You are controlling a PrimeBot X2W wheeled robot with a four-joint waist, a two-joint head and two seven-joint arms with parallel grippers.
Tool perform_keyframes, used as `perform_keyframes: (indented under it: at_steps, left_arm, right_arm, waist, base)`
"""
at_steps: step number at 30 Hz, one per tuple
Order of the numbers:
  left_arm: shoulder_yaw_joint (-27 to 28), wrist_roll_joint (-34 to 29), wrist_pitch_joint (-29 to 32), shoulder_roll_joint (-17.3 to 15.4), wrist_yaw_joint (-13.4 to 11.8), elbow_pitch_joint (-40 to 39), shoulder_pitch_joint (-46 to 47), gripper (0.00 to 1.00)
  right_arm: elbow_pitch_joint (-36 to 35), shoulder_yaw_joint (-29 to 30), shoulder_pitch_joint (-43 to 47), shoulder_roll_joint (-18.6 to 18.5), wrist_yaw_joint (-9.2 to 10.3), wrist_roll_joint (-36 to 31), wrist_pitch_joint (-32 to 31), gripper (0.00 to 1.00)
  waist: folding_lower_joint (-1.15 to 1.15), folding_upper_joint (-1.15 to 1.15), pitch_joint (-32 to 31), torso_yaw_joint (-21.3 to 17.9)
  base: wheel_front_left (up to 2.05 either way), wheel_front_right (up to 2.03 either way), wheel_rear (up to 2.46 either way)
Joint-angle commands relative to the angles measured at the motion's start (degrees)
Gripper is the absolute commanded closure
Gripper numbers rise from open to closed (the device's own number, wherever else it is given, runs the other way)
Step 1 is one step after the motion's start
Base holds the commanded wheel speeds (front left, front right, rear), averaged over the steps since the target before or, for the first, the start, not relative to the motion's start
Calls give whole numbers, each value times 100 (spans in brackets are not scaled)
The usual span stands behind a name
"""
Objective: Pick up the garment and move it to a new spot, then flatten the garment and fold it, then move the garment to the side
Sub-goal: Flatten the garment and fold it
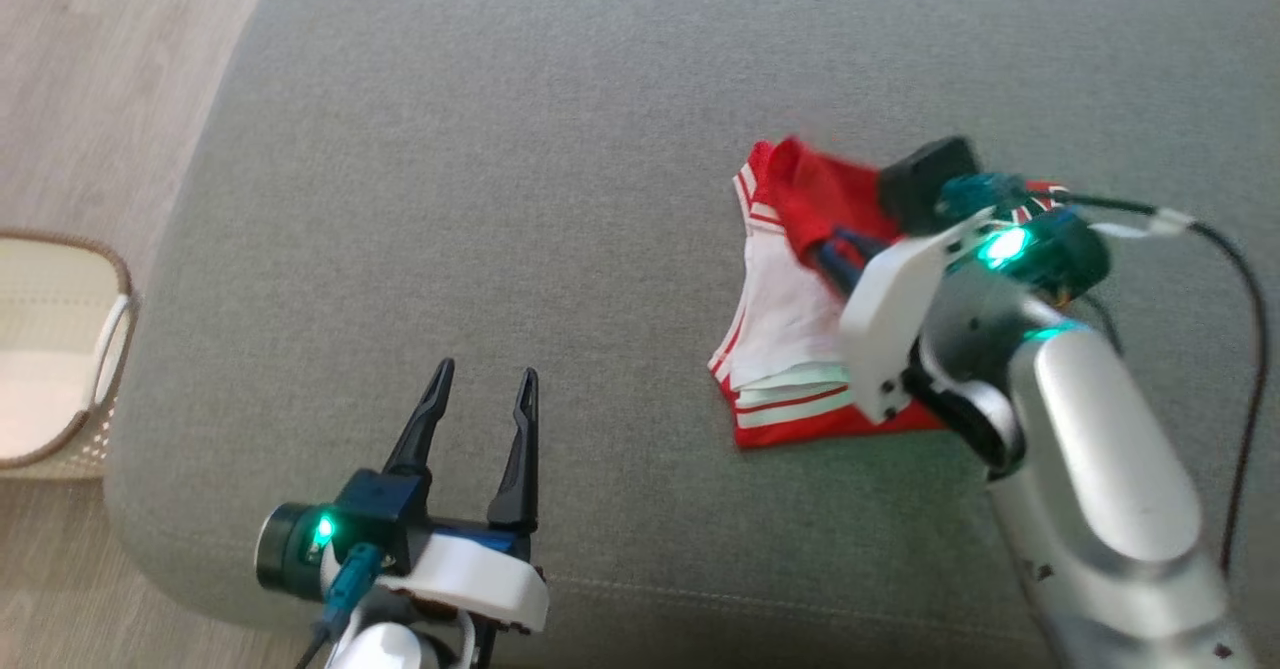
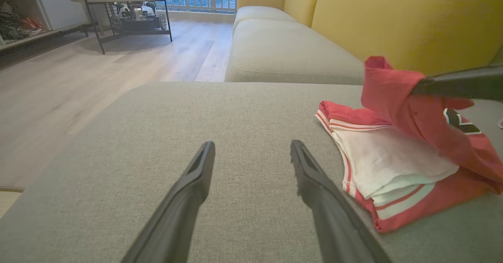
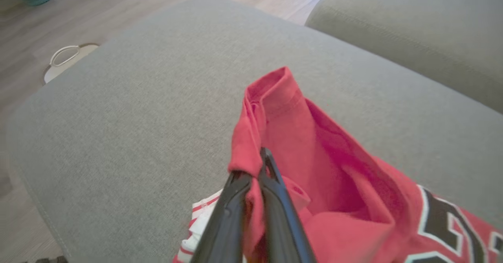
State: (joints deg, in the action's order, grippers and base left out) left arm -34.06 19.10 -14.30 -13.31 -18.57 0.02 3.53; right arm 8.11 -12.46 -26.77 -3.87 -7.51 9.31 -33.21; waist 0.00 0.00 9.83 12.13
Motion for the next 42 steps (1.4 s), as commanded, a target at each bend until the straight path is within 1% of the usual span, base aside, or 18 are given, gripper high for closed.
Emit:
perform_keyframes:
  at_steps: [1,2,3,4,7,10,14,18,21,22,23,25,28,33,35,39,42]
  left_arm:
    - [192,-16,-70,34,28,-150,149,0]
    - [188,-18,-70,49,34,-139,156,0]
    - [182,-20,-70,64,40,-125,163,0]
    - [179,-21,-70,80,44,-113,172,0]
    - [188,-27,-70,108,44,-96,187,0]
    - [228,-43,-70,132,30,-97,183,0]
    - [326,-71,-70,121,-14,-142,107,0]
    - [394,-116,-70,115,-23,-228,42,0]
    - [415,-149,-70,127,-2,-254,42,0]
    - [421,-159,-70,134,7,-254,49,0]
    - [427,-168,-70,142,15,-253,60,0]
    - [436,-186,-70,162,38,-251,84,0]
    - [425,-212,-70,197,74,-227,114,0]
    - [407,-233,-70,240,146,-174,174,0]
    - [405,-235,-70,256,170,-156,186,0]
    - [391,-249,-70,299,192,-136,193,0]
    - [408,-241,-70,335,210,-131,189,0]
  right_arm:
    - [-42,-225,-110,98,2,111,90,100]
    - [51,-270,-120,98,2,133,110,100]
    - [134,-306,-130,98,2,151,136,60]
    - [185,-320,-146,98,2,177,199,0]
    - [221,-306,-178,98,2,269,381,0]
    - [90,-106,-221,99,2,442,798,0]
    - [-135,528,-159,99,2,237,1223,0]
    - [-211,1312,36,99,2,-229,1323,0]
    - [-170,1671,230,99,2,-453,1382,0]
    - [-129,1736,297,99,2,-504,1414,14]
    - [-74,1770,356,99,2,-532,1455,51]
    - [63,1795,437,99,2,-531,1568,100]
    - [357,1664,463,99,2,-485,1793,100]
    - [997,1172,276,99,2,-221,2099,100]
    - [1310,1015,144,99,2,-211,2151,100]
    - [1975,878,-136,99,2,-463,2157,100]
    - [2366,750,-309,99,2,-357,2173,100]
  waist:
    - [0,0,48,67]
    - [0,0,56,85]
    - [0,0,63,104]
    - [0,0,69,120]
    - [0,0,76,135]
    - [0,0,60,122]
    - [0,0,-2,12]
    - [0,0,1,-120]
    - [0,0,32,-186]
    - [0,0,46,-199]
    - [0,0,63,-210]
    - [0,0,98,-222]
    - [0,0,140,-209]
    - [0,0,212,-68]
    - [0,0,235,23]
    - [0,0,260,243]
    - [0,0,268,403]
  base:
    - [0,0,0]
    - [0,0,0]
    - [0,0,0]
    - [0,0,0]
    - [0,0,0]
    - [0,0,0]
    - [0,0,0]
    - [0,0,0]
    - [0,0,0]
    - [0,0,0]
    - [0,0,0]
    - [0,0,0]
    - [0,0,0]
    - [0,0,0]
    - [0,0,0]
    - [0,0,0]
    - [0,0,0]
